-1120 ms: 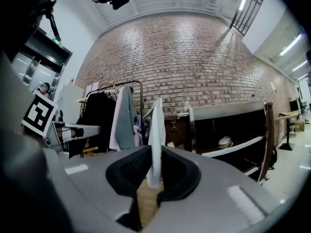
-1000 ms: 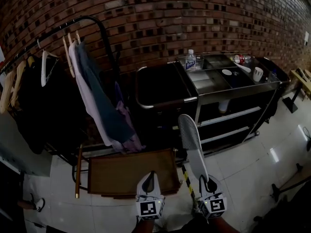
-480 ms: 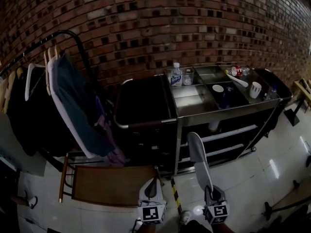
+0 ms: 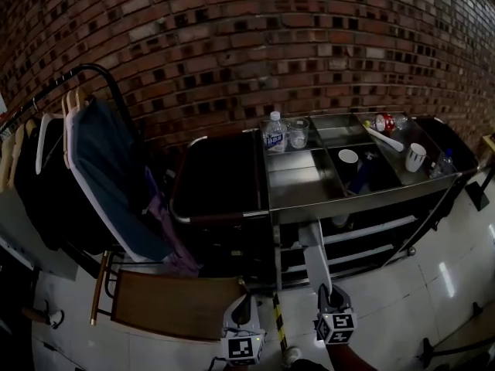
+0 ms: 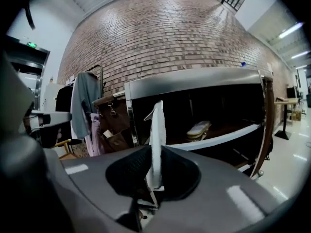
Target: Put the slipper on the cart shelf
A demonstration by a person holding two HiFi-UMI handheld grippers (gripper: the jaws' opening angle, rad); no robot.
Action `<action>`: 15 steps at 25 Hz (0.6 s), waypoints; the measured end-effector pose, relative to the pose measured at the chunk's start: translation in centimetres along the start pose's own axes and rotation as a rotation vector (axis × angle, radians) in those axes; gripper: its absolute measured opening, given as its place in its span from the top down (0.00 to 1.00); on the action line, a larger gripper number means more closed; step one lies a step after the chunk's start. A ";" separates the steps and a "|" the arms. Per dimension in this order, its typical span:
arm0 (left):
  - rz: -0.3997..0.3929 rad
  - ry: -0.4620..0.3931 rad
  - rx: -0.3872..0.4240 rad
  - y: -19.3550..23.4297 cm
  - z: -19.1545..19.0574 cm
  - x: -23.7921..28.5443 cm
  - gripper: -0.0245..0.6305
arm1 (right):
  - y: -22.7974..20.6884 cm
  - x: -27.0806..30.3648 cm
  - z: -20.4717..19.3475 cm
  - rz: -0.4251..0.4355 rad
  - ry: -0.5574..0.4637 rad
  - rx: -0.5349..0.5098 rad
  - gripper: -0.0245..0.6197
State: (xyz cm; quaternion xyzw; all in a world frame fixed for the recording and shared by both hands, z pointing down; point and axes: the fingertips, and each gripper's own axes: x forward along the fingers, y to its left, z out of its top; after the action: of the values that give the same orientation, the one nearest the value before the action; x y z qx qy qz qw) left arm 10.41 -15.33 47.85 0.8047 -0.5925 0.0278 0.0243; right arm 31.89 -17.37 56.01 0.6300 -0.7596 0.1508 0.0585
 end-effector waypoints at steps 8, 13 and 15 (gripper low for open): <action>0.035 0.036 0.027 0.0 -2.2 3.4 0.94 | -0.3 8.6 1.5 0.059 0.023 0.017 0.89; 0.053 0.042 0.023 0.1 -2.3 3.9 0.94 | -0.7 13.4 1.8 0.068 0.045 0.006 0.89; 0.062 0.052 0.019 0.4 -3.2 3.9 0.94 | -0.9 15.3 2.0 0.063 0.060 0.026 0.89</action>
State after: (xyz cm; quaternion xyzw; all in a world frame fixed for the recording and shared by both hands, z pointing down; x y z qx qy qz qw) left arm 11.18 -18.93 51.37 0.7853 -0.6159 0.0550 0.0312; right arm 29.89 -32.50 58.50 0.6017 -0.7749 0.1813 0.0681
